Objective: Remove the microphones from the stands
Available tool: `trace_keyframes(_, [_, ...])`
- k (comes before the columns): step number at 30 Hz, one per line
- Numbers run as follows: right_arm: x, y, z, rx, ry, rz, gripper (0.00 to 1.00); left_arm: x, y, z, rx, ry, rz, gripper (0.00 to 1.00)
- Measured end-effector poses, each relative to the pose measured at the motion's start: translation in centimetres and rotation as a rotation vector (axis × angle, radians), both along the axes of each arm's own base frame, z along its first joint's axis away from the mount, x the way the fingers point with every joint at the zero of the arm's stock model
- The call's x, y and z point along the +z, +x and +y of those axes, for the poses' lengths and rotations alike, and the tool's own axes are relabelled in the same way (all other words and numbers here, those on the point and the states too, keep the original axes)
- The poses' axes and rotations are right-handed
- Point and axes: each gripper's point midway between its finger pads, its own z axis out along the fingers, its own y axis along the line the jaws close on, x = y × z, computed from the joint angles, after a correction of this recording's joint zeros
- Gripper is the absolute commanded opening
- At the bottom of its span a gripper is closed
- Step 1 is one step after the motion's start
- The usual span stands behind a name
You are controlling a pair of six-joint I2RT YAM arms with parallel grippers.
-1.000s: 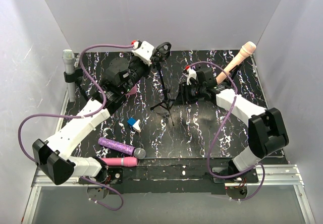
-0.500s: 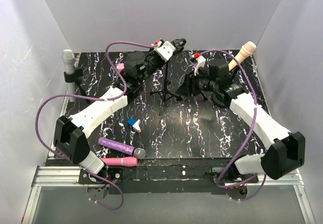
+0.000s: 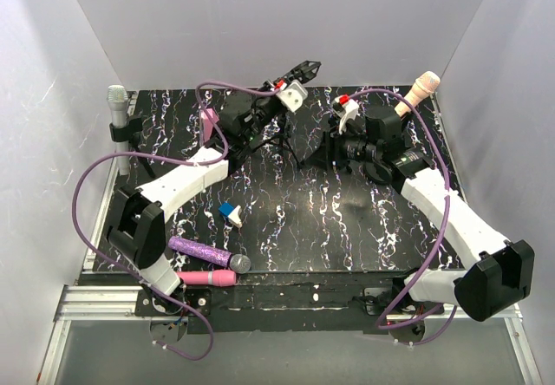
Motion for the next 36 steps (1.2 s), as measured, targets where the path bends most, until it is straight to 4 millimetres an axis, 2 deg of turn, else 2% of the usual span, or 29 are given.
trace_keyframes(1, [0.0, 0.0, 0.0, 0.000, -0.001, 0.001, 0.52, -0.3, 0.1, 0.3, 0.007, 0.001, -0.011, 0.07])
trace_keyframes(5, [-0.2, -0.2, -0.1, 0.000, -0.003, 0.005, 0.52, -0.3, -0.1, 1.3, 0.025, -0.005, -0.040, 0.50])
trace_keyframes(7, [-0.4, -0.4, -0.2, 0.000, -0.006, 0.012, 0.52, -0.1, -0.3, 1.7, 0.033, 0.003, -0.051, 0.68])
trace_keyframes(10, [-0.4, -0.4, -0.2, 0.000, -0.006, 0.012, 0.52, 0.5, -0.9, 2.5, 0.040, 0.020, -0.053, 0.82])
trace_keyframes(12, [-0.4, -0.4, -0.2, 0.000, -0.006, 0.012, 0.52, 0.8, -1.5, 2.8, 0.038, 0.028, -0.039, 0.87])
trace_keyframes(15, [-0.4, -0.4, -0.2, 0.000, -0.006, 0.012, 0.52, 2.0, -2.8, 3.8, 0.036, 0.029, -0.024, 0.89])
trace_keyframes(20, [-0.4, -0.4, -0.2, 0.000, -0.006, 0.012, 0.52, 3.9, -5.8, 5.8, 0.030, 0.010, 0.015, 0.98])
trace_keyframes(23, [-0.4, -0.4, -0.2, 0.000, -0.006, 0.011, 0.52, 4.6, -7.7, 7.0, 0.022, -0.006, 0.059, 0.98])
trace_keyframes(24, [-0.3, -0.4, -0.2, 0.000, -0.005, 0.011, 0.47, 4.6, -8.4, 7.3, 0.019, -0.008, 0.082, 0.98])
trace_keyframes(29, [-0.3, -1.0, -1.4, 0.042, -0.101, -0.068, 0.54, 3.1, -11.0, 8.4, -0.013, 0.006, 0.216, 0.98])
trace_keyframes(32, [2.5, -0.3, -1.6, 0.044, -0.114, -0.159, 0.58, 1.5, -11.8, 8.5, -0.024, -0.016, 0.320, 0.98])
trace_keyframes(36, [9.4, 2.5, -0.8, 0.006, -0.066, -0.324, 0.63, -0.4, -11.9, 7.9, -0.049, -0.060, 0.433, 0.98])
